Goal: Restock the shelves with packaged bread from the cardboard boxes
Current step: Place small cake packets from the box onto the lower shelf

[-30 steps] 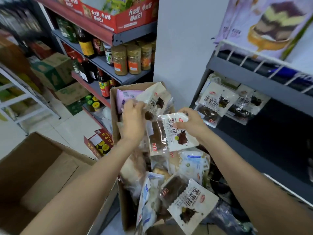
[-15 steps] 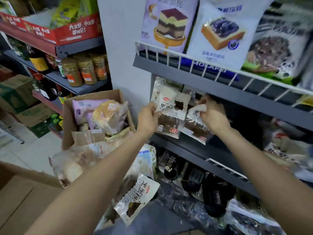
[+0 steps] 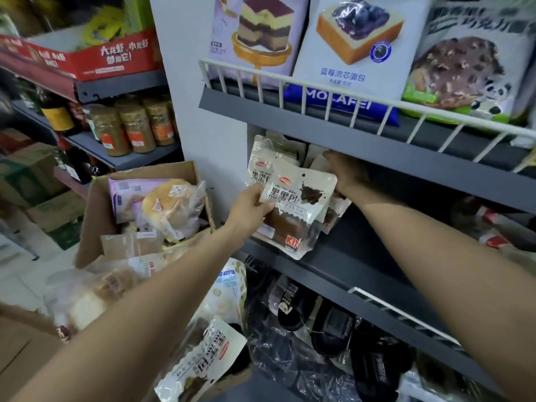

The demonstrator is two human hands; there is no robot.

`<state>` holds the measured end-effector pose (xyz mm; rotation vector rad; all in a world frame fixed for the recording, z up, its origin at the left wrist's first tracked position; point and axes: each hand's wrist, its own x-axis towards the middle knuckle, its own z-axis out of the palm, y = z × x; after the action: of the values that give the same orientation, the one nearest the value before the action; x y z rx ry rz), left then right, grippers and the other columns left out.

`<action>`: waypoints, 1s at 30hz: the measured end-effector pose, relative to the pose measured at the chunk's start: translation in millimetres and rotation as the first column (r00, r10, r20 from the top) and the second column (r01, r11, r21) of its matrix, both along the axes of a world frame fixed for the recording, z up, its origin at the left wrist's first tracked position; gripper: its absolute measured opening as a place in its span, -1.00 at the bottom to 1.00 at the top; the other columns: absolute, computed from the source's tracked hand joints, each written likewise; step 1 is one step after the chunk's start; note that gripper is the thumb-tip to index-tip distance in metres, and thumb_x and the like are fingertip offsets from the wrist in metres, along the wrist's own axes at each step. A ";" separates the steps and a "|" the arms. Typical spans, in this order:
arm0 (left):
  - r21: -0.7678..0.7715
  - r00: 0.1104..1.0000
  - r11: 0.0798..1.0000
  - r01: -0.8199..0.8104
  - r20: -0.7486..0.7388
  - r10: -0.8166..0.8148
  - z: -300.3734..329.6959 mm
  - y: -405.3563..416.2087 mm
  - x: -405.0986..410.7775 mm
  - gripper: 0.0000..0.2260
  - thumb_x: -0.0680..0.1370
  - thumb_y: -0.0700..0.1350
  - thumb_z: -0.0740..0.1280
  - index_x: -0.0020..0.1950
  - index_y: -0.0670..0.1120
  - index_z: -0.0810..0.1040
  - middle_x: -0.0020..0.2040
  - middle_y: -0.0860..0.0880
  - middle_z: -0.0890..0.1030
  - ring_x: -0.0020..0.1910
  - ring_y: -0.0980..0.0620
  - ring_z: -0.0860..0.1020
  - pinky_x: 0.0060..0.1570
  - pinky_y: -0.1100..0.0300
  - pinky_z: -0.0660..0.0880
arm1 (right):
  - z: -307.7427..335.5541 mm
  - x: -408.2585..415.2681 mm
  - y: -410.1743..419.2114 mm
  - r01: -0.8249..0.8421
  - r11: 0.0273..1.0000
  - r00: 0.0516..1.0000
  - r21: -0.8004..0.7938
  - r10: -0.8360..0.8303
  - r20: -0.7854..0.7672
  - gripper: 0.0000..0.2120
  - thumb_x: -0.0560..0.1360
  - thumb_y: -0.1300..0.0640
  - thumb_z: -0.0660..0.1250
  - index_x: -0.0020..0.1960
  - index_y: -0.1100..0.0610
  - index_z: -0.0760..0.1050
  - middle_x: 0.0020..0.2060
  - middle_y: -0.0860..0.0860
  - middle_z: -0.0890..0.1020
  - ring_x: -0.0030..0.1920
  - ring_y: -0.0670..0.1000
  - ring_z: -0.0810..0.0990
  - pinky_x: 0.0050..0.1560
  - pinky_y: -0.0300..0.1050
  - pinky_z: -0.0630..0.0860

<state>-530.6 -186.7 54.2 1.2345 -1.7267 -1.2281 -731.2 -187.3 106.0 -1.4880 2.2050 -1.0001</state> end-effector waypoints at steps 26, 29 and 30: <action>-0.026 0.967 0.978 -0.209 0.143 0.210 -26.9 3.9 -59.7 -0.64 0.47 -0.26 0.39 0.21 -0.19 0.37 0.20 -0.16 0.56 0.19 -0.13 0.52 0.22 0.01 0.47 | -55.8 13.6 64.1 -0.163 0.982 0.718 0.091 0.181 -0.672 0.02 0.35 -0.02 0.50 0.55 0.05 -0.12 0.48 0.15 0.11 0.46 0.18 0.11 0.50 0.04 0.00; -0.084 0.952 0.985 -0.153 0.256 0.170 -24.5 11.0 -49.1 -0.67 0.49 -0.24 0.37 0.21 -0.20 0.38 0.17 -0.16 0.57 0.15 -0.15 0.53 0.13 0.03 0.48 | -48.0 25.3 73.1 -0.197 0.977 0.712 0.086 0.203 -0.673 -0.04 0.37 0.03 0.49 0.55 0.07 -0.06 0.49 0.12 0.11 0.48 0.16 0.10 0.51 0.05 0.06; -0.098 0.944 0.987 -0.127 0.292 0.151 -22.1 14.4 -44.3 -0.68 0.51 -0.21 0.36 0.21 -0.19 0.39 0.16 -0.15 0.57 0.14 -0.14 0.53 0.11 0.04 0.47 | -44.8 31.1 76.9 -0.218 0.973 0.736 0.070 0.211 -0.643 -0.08 0.38 0.07 0.48 0.54 0.07 -0.03 0.49 0.11 0.11 0.47 0.14 0.12 0.48 0.05 0.17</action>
<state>-574.9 -172.3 32.1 1.5295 -1.8427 -0.9182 -700.1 -110.4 61.3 -2.3020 2.3474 -0.4407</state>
